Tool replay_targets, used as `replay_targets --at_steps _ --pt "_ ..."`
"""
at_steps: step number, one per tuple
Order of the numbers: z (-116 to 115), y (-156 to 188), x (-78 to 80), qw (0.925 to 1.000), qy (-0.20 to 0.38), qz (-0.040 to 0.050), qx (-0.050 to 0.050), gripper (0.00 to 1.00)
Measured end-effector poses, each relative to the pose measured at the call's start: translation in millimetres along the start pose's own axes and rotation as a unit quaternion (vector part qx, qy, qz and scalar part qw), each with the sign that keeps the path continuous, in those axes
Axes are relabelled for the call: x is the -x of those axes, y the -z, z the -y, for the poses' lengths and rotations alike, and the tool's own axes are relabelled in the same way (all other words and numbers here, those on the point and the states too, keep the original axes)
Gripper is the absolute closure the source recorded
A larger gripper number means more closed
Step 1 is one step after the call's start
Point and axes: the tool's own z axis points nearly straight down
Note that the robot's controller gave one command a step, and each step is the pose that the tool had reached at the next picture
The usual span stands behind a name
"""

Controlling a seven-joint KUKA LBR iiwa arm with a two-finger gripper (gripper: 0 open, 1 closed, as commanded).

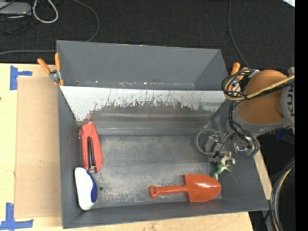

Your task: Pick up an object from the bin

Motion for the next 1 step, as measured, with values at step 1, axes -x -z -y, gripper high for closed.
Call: replay_targets --at_steps 1 --pt "9.9 108.9 -16.2 0.9925 0.122 0.0008 0.000 1.00"
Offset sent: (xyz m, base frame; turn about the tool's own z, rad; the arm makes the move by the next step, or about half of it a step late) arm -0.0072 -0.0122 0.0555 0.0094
